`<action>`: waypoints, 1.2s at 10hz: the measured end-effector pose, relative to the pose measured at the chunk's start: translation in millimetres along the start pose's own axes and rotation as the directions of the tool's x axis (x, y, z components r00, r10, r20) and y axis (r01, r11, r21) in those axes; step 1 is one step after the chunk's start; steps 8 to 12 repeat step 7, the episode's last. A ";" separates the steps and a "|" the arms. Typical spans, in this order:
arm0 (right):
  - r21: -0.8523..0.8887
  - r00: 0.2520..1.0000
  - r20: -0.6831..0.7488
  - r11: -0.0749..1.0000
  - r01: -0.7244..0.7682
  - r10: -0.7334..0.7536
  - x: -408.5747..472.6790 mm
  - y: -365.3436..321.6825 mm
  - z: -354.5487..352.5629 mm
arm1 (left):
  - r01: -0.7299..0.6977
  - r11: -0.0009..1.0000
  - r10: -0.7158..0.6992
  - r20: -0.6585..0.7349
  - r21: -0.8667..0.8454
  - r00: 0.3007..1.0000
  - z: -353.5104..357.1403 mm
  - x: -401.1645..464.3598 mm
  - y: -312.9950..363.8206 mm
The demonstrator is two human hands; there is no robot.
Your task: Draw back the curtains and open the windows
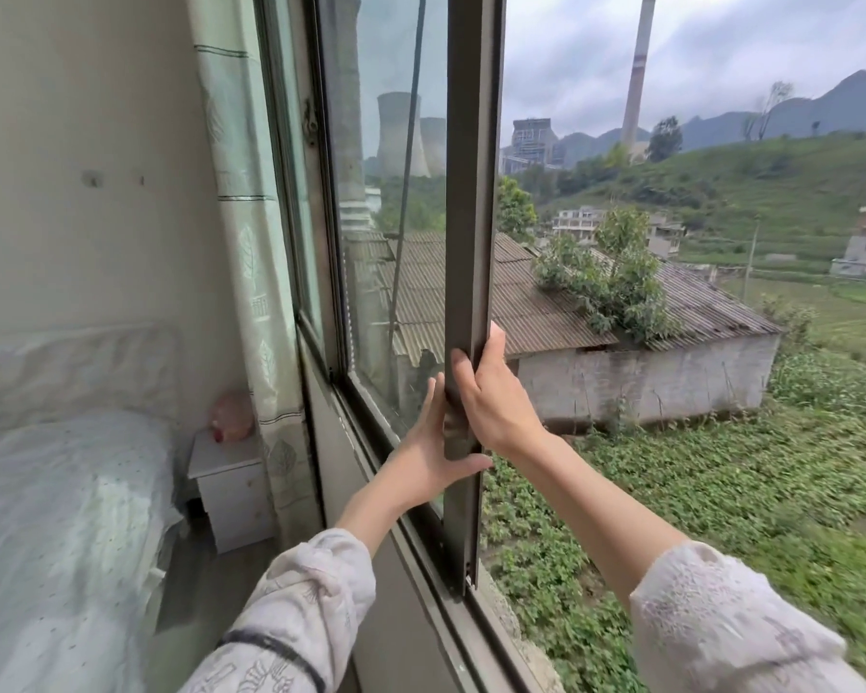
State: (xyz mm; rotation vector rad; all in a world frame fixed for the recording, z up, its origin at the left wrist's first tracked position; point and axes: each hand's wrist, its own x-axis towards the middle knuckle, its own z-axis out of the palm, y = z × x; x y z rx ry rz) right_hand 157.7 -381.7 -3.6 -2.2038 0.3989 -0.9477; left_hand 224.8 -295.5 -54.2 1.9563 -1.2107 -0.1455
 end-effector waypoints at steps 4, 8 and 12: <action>-0.070 0.990 0.132 0.997 -0.030 0.039 -26.2 10.8 -3.3 | 0.029 0.995 -0.039 -0.115 -0.094 0.993 19.0 -14.3 -4.0; -0.388 0.954 0.277 0.922 0.002 0.115 -112.3 55.0 -16.3 | 0.074 0.996 -0.066 -0.162 0.041 0.985 54.8 -78.1 -8.3; -0.388 0.954 0.277 0.922 0.002 0.115 -112.3 55.0 -16.3 | 0.074 0.996 -0.066 -0.162 0.041 0.985 54.8 -78.1 -8.3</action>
